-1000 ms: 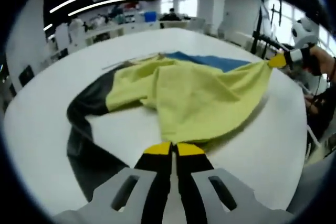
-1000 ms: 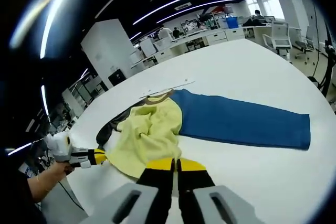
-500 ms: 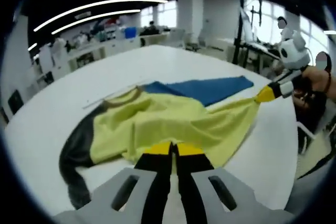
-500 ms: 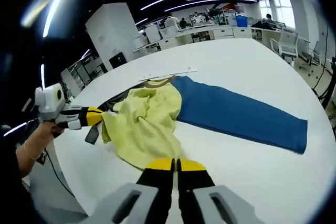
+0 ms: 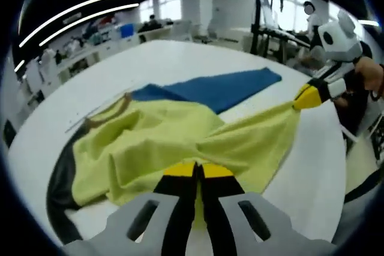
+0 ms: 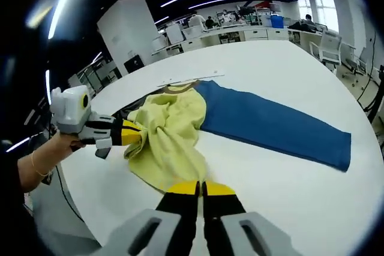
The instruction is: Fold the garment on the visible template until the final outline fits inside the template.
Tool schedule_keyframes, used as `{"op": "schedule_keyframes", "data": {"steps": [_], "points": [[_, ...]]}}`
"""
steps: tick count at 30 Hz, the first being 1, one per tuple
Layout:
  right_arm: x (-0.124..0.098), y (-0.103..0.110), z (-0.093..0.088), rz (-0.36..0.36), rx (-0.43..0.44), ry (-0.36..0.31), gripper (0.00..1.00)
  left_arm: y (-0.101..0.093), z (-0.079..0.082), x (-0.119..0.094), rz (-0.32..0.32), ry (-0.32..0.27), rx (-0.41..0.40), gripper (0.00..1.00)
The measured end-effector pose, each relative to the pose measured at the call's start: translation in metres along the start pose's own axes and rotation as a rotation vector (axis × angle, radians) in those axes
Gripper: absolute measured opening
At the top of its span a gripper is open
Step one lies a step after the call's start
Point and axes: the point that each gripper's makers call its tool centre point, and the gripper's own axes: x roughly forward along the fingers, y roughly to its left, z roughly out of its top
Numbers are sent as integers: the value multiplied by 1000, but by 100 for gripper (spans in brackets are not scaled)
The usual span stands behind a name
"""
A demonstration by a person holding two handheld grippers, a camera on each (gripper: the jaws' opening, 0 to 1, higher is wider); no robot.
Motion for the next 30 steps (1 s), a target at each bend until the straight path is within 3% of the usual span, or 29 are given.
{"op": "schedule_keyframes", "data": {"steps": [8, 15, 17, 18, 22, 26, 30], "points": [[2, -1, -3, -9, 9, 8, 0, -6, -26, 9, -10, 73, 6, 2], [4, 0, -7, -15, -5, 22, 0, -8, -24, 7, 0, 53, 18, 5], [4, 0, -9, -19, -1, 30, 0, -7, -24, 4, 22, 74, 78, 10], [4, -1, -9, -22, 1, 30, 0, -9, -21, 2, 24, 56, 88, 14], [4, -1, -10, -24, 4, 31, 0, -13, -13, -8, 23, 22, 83, 32], [4, -1, -9, -19, 9, 27, 0, -9, -7, -20, 46, -4, 76, 42], [4, -1, -9, -17, 10, 24, 0, -2, -4, -36, 75, -43, 20, 47]]}}
